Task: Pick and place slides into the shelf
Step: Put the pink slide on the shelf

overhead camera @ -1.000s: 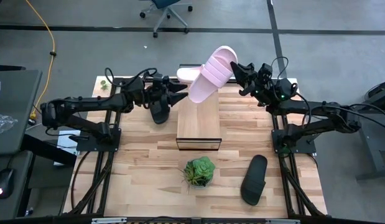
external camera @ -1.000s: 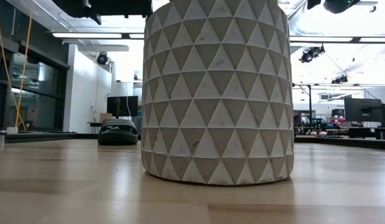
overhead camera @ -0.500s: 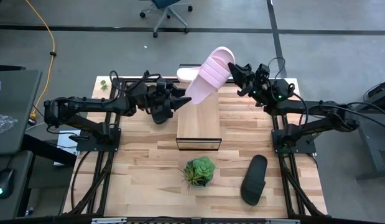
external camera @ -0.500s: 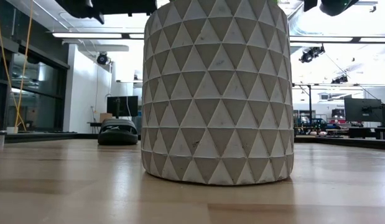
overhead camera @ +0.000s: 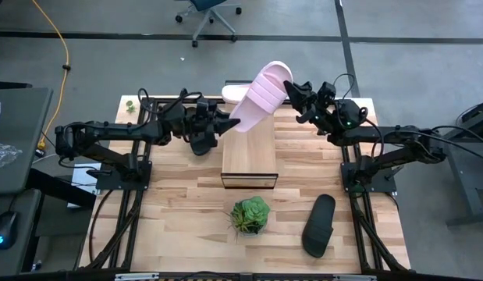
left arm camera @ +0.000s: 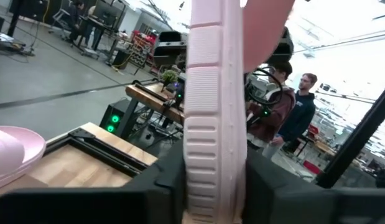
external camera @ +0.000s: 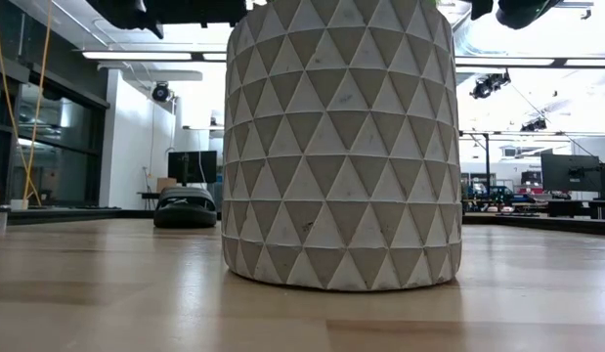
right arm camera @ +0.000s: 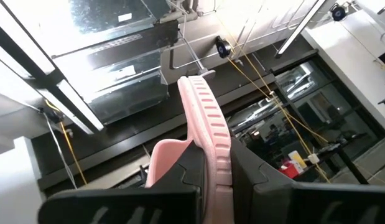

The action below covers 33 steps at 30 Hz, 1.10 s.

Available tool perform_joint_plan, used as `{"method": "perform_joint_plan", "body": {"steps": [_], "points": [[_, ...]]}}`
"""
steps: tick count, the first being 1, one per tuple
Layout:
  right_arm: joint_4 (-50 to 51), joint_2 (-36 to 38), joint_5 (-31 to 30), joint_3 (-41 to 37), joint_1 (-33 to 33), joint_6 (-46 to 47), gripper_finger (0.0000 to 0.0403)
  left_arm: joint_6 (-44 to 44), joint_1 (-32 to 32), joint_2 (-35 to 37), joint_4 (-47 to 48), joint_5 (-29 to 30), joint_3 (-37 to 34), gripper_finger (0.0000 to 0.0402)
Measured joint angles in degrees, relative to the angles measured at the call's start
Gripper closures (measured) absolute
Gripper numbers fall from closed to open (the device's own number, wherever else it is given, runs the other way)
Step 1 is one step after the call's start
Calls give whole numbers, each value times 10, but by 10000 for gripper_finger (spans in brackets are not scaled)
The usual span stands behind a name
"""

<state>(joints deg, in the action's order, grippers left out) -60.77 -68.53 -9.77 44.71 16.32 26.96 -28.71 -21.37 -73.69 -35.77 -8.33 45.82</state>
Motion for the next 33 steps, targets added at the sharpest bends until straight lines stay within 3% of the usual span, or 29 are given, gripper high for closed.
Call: {"method": "perform_joint_plan", "body": {"steps": [2,7,16,23,28,33], "points": [[0,0,2,0,0,0,388,1,0,0,0,1,0,343],[-2,0,22,0,2,-3,374,11,0,0,0,0,0,343],[67,41,22,0,7,-2,281,15,-1,0,53,-32,-1,344],[195,130,21,0,31,-13,270,40,-5,17,90,-49,-1,344],[356,223,29,0,48,-1,270,55,-40,59,152,-86,-1,344],[516,288,106,0,80,70,270,72,-85,104,241,-145,0,346]]}}
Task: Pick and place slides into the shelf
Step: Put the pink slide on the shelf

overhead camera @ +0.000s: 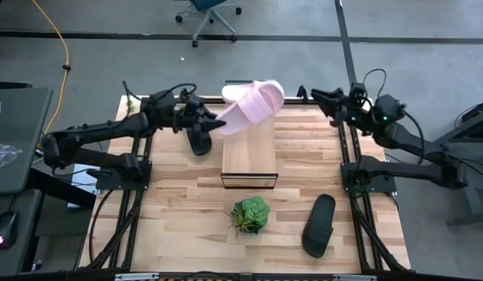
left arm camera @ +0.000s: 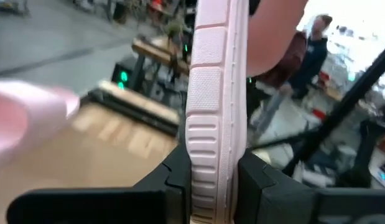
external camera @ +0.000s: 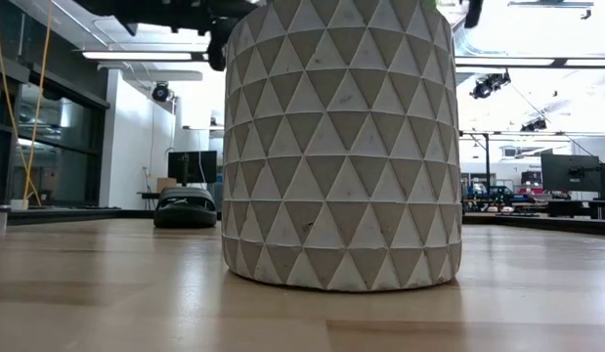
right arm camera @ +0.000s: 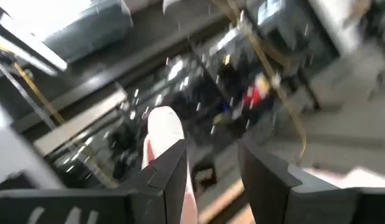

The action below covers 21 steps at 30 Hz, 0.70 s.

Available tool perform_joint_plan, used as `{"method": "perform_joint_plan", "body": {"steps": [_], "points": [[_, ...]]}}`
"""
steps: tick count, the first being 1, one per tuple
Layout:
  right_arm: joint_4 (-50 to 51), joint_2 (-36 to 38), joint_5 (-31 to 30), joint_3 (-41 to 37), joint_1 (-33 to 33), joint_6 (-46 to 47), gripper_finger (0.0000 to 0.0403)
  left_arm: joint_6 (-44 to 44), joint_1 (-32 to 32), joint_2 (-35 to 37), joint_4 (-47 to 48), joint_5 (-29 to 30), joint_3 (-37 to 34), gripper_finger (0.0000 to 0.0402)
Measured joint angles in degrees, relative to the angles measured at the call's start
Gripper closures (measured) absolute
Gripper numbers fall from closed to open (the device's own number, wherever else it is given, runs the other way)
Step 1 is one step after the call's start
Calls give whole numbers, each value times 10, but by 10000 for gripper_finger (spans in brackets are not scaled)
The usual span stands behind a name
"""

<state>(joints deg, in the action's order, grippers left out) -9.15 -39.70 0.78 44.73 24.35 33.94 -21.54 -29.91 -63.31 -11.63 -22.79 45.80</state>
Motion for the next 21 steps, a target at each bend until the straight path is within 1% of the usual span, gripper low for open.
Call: {"method": "perform_joint_plan", "body": {"steps": [4,7,10,13,17,21], "points": [[41,-5,84,0,21,47,270,22,-17,11,70,-54,0,346],[44,-21,116,0,26,53,269,44,-17,11,113,-72,15,346],[74,-44,148,15,27,57,269,85,-16,8,178,-69,51,346],[125,-73,172,48,27,29,269,123,-16,5,257,-56,90,346],[182,-110,179,117,27,-29,269,164,-16,-2,341,-28,143,346],[284,-151,192,189,27,-85,269,186,-16,-18,400,-7,182,346]]}}
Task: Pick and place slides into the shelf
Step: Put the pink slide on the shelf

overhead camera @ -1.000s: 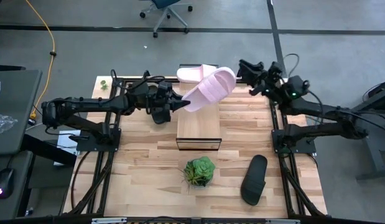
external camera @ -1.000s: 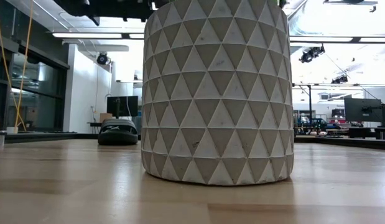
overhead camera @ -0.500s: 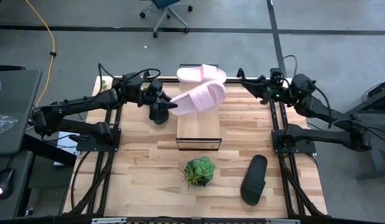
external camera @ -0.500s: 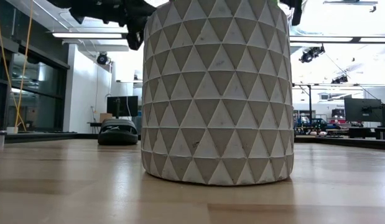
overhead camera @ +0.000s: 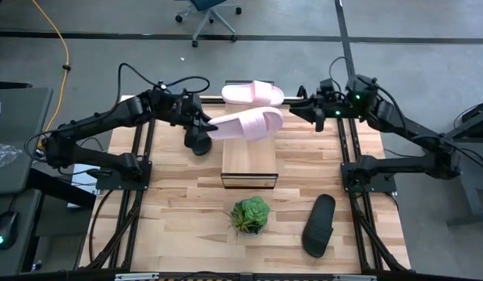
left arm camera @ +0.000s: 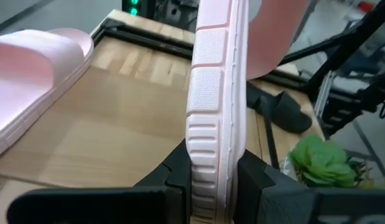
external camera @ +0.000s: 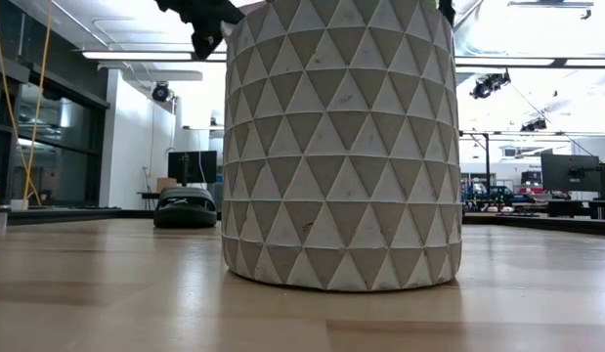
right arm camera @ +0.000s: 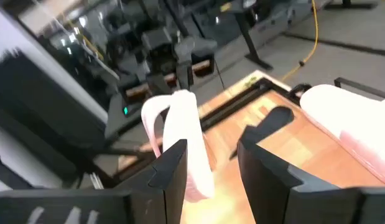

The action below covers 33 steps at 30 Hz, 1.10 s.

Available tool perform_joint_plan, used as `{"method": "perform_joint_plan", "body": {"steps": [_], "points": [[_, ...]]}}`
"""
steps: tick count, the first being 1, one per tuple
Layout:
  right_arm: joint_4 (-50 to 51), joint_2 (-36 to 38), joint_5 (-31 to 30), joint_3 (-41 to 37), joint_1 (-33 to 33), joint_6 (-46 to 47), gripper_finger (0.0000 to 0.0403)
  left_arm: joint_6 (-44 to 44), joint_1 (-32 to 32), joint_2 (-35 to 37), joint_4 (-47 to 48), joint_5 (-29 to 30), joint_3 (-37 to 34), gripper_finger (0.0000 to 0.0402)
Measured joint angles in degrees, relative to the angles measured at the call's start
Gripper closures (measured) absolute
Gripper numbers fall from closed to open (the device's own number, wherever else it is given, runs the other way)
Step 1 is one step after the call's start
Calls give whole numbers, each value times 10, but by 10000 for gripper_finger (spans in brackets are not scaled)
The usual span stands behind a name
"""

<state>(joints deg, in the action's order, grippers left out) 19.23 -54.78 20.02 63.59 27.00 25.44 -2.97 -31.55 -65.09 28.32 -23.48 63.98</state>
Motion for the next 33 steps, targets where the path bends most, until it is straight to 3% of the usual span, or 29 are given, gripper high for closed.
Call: {"method": "perform_joint_plan", "body": {"steps": [3,9,33], "points": [[55,-29,4,42,-3,-34,269,7,0,-13,7,0,18,346],[62,-64,28,79,-14,-63,269,16,0,-40,25,-1,40,346],[92,-104,29,78,-46,-83,276,13,0,-49,15,-3,44,347]]}}
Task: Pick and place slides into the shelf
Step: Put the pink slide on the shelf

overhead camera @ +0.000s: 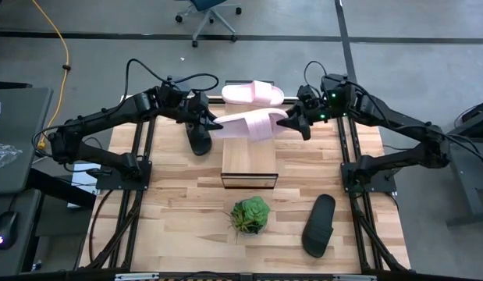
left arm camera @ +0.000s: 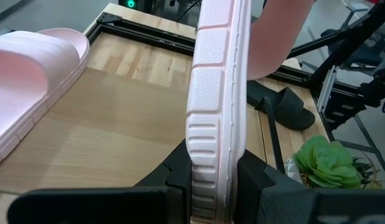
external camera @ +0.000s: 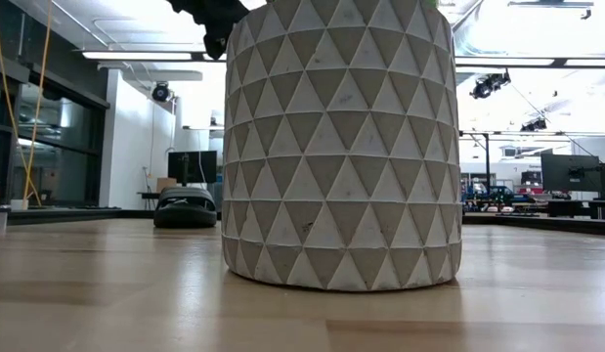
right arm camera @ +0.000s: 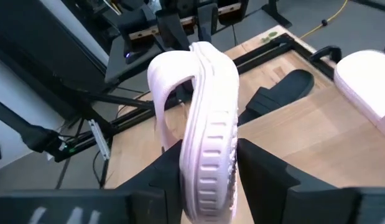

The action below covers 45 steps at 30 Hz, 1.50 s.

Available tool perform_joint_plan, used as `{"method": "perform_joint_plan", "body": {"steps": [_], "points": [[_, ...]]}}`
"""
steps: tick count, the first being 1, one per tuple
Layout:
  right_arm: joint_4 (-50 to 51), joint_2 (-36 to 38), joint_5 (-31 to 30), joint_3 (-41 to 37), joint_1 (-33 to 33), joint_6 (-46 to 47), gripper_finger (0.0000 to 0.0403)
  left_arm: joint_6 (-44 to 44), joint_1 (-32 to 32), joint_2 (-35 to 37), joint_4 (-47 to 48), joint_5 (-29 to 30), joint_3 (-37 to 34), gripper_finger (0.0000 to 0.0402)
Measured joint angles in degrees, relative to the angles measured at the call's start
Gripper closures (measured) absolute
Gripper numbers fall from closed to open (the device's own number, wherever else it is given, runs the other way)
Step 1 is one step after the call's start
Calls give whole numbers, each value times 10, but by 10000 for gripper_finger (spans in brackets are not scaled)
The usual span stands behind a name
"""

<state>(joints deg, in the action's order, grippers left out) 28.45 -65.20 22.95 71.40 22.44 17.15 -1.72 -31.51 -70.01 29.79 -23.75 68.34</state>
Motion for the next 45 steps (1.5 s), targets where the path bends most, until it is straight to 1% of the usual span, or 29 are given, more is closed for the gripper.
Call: {"method": "perform_joint_plan", "body": {"steps": [3,8,10,16,20,23,26,29,33,35,38,41,45], "points": [[1,-1,-5,0,0,-6,301,0,0,0,0,0,0,347],[2,-1,-21,0,0,-8,369,3,0,0,-2,-1,0,346],[2,-1,-21,0,0,-14,388,4,0,1,-2,-2,0,327],[17,1,-42,0,0,-15,387,14,0,1,-7,11,1,240],[76,19,-93,0,0,-18,396,25,0,1,-6,37,1,209],[102,39,-138,0,0,-7,395,40,0,1,-5,56,1,202],[121,60,-177,0,0,14,396,59,0,1,-5,82,1,206],[136,76,-206,0,0,48,396,81,0,1,-13,104,1,214],[162,84,-230,-5,0,90,396,102,0,1,-59,114,1,227],[138,90,-225,-32,0,113,396,106,0,1,-84,114,1,234],[46,102,-202,-91,0,153,396,107,0,1,-109,113,1,242],[-53,116,-184,-159,0,215,397,125,0,5,-108,113,1,249],[-154,120,-166,-240,0,305,397,140,0,10,-93,113,0,257]]}}
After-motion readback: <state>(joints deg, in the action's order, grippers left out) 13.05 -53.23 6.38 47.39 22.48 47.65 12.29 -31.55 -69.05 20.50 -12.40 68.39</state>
